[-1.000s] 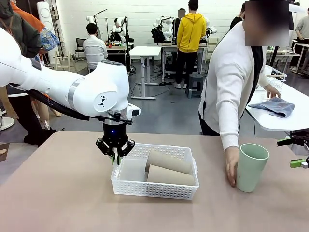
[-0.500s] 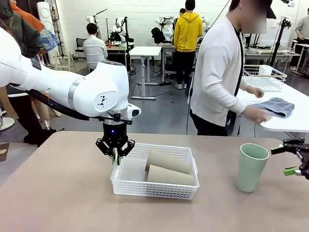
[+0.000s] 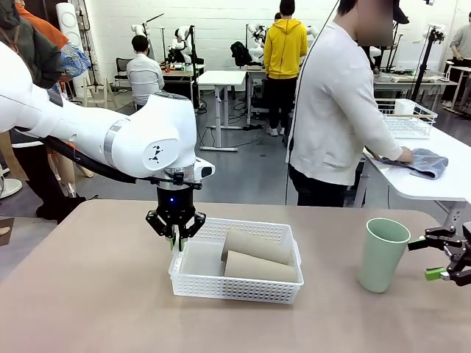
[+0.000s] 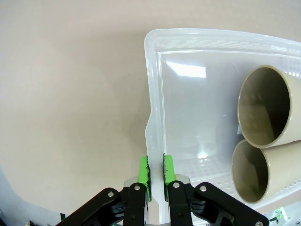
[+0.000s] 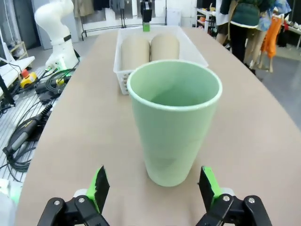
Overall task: Clean and organize the cups into the basket.
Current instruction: Pick up the Reusable plastic cup from the right side of the table and stack it inside the Organizing basket in the center of the table.
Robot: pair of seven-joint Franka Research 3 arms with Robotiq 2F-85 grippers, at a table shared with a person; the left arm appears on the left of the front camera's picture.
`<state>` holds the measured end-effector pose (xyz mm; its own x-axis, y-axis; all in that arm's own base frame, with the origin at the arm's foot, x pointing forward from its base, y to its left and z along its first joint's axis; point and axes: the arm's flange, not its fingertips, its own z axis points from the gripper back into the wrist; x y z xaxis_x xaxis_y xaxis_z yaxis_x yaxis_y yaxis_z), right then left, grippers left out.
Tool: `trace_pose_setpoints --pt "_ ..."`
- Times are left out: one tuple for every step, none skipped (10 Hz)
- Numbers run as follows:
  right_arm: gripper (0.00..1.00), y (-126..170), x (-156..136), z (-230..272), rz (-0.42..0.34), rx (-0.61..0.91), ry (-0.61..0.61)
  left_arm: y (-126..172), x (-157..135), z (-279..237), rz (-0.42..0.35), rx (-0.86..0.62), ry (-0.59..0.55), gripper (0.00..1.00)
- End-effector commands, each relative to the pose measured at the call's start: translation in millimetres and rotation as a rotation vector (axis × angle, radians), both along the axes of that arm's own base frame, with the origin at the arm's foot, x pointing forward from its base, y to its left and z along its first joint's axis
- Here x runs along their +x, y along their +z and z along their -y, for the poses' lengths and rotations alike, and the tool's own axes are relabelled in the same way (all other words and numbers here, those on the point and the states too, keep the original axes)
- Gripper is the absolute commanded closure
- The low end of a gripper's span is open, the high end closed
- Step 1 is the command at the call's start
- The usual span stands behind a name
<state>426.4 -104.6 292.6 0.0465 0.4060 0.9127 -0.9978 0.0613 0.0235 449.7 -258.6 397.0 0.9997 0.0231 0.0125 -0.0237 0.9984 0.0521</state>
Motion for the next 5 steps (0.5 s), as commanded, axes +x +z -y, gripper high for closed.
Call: trace_pose_setpoints --pt "0.0 -19 14 -14 -0.015 0.008 0.021 0 -1 2 0.006 0.0 0.012 1.0" --pt "0.0 -25 18 -19 -0.023 0.013 0.041 0 -1 2 0.006 0.0 0.012 1.0" --pt "0.0 -28 20 -25 -0.025 0.011 0.056 0 -1 2 0.006 0.0 0.012 1.0" --pt "0.0 -30 23 -32 -0.019 0.011 0.063 0 -1 2 0.006 0.0 0.012 1.0" --pt "0.0 -32 27 -38 -0.017 -0.006 0.076 0 -1 2 0.006 0.0 0.012 1.0"
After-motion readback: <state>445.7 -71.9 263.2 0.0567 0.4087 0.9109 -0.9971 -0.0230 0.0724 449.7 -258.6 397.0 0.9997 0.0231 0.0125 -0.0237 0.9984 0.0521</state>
